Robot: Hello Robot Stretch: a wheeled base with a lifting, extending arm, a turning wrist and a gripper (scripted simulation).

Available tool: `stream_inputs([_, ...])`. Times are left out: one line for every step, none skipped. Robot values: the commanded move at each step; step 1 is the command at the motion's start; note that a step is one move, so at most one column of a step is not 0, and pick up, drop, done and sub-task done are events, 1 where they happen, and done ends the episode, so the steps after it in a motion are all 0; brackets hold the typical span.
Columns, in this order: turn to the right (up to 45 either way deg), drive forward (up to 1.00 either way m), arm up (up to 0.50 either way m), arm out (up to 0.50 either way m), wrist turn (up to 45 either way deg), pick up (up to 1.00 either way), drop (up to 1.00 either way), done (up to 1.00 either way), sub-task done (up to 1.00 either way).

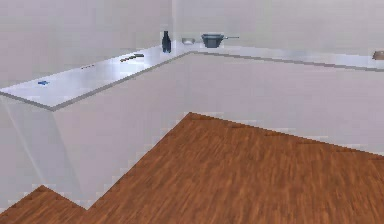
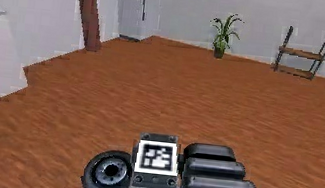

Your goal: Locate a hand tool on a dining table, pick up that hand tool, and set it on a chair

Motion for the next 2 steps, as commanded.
stream_inputs([-45.0, 0.0, 0.0, 0.0, 0.0, 0.0, 0.0, 0.0, 0.0])
stream_inputs([45.0, 0.0, 0.0, 0.0, 0.0, 0.0, 0.0, 0.0, 0.0])
